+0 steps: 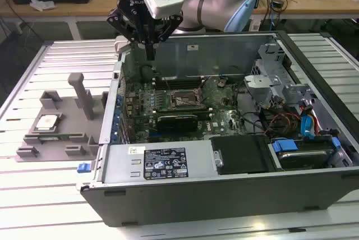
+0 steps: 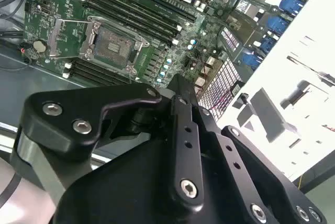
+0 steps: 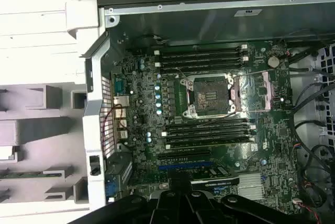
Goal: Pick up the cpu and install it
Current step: 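Reach for the cpu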
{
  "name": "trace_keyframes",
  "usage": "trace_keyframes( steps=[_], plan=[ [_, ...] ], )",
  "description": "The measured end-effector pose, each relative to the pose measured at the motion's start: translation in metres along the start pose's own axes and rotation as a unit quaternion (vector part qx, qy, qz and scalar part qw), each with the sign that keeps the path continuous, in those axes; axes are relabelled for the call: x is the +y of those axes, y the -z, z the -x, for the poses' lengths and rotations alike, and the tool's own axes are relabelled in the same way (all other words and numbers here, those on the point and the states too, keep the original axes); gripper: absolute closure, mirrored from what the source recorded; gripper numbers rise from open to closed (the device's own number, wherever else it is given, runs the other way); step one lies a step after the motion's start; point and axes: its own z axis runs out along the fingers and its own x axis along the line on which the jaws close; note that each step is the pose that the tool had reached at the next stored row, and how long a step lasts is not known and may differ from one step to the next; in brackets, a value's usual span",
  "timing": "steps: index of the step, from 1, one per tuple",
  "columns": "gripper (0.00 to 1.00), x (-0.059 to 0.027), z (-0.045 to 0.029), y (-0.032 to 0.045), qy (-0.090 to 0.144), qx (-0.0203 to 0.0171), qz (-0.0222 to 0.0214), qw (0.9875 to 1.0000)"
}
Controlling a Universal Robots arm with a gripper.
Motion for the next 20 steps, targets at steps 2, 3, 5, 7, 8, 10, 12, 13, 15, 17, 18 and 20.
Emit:
trace_keyframes(
  steps=[2, 3, 5, 7, 8, 10, 12, 13, 15, 17, 18, 20],
  plan=[
    [0.89, 0.0000, 0.0000, 0.0000, 0.000, 0.0000, 0.0000, 1.0000],
    [0.89, 0.0000, 0.0000, 0.0000, 0.000, 0.0000, 0.0000, 1.0000],
    [0.89, 0.0000, 0.0000, 0.0000, 0.000, 0.0000, 0.0000, 1.0000],
    [0.89, 0.0000, 0.0000, 0.0000, 0.000, 0.0000, 0.0000, 1.0000],
    [0.89, 0.0000, -0.0002, 0.0000, 0.000, 0.0000, 0.0000, 1.0000],
    [0.89, -0.0002, -0.0029, 0.0001, 0.000, 0.0000, -0.0001, 1.0000],
    [0.89, -0.0004, -0.0056, 0.0002, 0.000, 0.0000, 0.0000, 1.0000],
    [0.89, -0.0005, -0.0074, 0.0002, 0.000, 0.0000, 0.0000, 1.0000],
    [0.89, -0.0009, -0.0121, 0.0003, 0.000, 0.0000, 0.0000, 1.0000],
    [0.89, -0.0013, -0.0176, 0.0005, 0.000, 0.0000, 0.0000, 1.0000],
    [0.89, -0.0014, -0.0195, 0.0005, 0.000, 0.0000, 0.0000, 1.0000],
    [0.89, -0.0016, -0.0217, 0.0005, 0.000, 0.0000, 0.0000, 1.0000]
  ],
)
